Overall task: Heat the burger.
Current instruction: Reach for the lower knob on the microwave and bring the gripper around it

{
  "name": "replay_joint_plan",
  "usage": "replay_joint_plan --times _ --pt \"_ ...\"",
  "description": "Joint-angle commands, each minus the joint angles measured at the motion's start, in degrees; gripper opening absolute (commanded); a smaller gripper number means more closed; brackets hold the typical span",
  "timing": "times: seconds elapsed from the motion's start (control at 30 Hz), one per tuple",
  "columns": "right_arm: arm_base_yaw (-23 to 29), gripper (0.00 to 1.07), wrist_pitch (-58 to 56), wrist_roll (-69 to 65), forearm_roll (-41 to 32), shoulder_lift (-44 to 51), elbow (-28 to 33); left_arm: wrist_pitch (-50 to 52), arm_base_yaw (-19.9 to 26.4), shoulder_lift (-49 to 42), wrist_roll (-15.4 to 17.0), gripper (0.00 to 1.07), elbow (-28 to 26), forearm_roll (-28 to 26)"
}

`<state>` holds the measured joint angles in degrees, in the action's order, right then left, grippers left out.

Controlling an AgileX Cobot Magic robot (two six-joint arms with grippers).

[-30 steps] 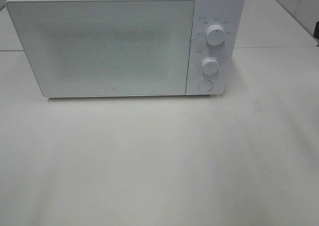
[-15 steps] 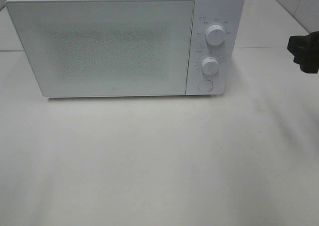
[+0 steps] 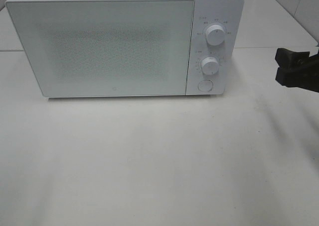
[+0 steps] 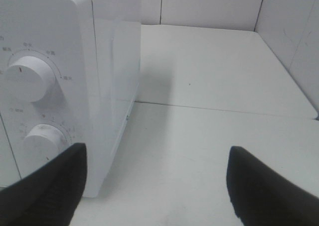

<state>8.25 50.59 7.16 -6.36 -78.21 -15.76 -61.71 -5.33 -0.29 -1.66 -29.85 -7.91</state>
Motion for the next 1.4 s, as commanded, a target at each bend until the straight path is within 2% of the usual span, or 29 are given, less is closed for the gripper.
replay_joint_plan --times 0.03,0.1,0.17,0.2,0.23,0.3,0.37,0.4,0.43,0.5,0.53,0.67,0.77,1.07,1.4 --pt "2.75 0.75 5.96 6.59 -6.42 -2.01 0.63 0.52 0.11 -1.43 0.11 0.98 0.23 -0.11" --pt "7.28 0.75 10.49 9.40 -12.55 -4.76 0.97 0.52 0.11 -1.43 0.11 0.98 0.23 -0.11" --pt "8.37 0.75 11.17 9.40 -13.81 -5.44 0.97 0.52 0.11 -1.43 0.11 0.98 0.23 -0.11" --pt "11.12 0.75 12.43 9.40 -16.39 -7.05 1.03 0.52 0.11 -1.43 0.11 0.98 0.23 -0.11" --pt "11.12 0.75 12.43 9.40 -16.39 -7.05 1.03 0.52 0.11 -1.43 0.11 0.98 0.23 -0.11" --pt "15.18 0.75 14.73 9.40 -19.48 -9.11 1.03 0.52 0.11 -1.43 0.11 0.98 0.23 -0.11" --pt "16.62 0.75 15.47 9.40 -20.68 -9.80 1.03 0.52 0.11 -1.43 0.11 0.98 0.23 -0.11" --pt "19.19 0.75 16.73 9.40 -23.38 -11.00 1.03 0.52 0.11 -1.43 0.11 0.98 0.23 -0.11" --pt "19.19 0.75 16.73 9.40 -23.38 -11.00 1.03 0.52 0.11 -1.43 0.11 0.98 0.23 -0.11" --pt "23.43 0.75 18.28 9.40 -27.79 -12.55 0.86 0.52 0.11 -1.43 0.11 0.98 0.23 -0.11" --pt "23.43 0.75 18.28 9.40 -27.79 -12.55 0.86 0.52 0.11 -1.43 0.11 0.98 0.23 -0.11" --pt "29.34 0.75 20.45 9.40 -34.32 -14.67 0.17 0.52 0.11 -1.43 0.11 0.98 0.23 -0.17" --pt "31.40 0.75 20.23 9.63 -37.53 -15.47 -0.69 0.52 0.11 -1.43 0.11 0.98 0.23 -0.17" --pt "37.07 0.75 20.05 11.63 -39.88 -17.48 -3.27 0.52 0.11 -1.15 0.11 0.98 0.23 -0.11" --pt "38.10 0.75 20.17 13.41 -40.68 -20.28 -4.93 0.52 0.11 -1.03 0.11 0.98 0.23 -0.11"
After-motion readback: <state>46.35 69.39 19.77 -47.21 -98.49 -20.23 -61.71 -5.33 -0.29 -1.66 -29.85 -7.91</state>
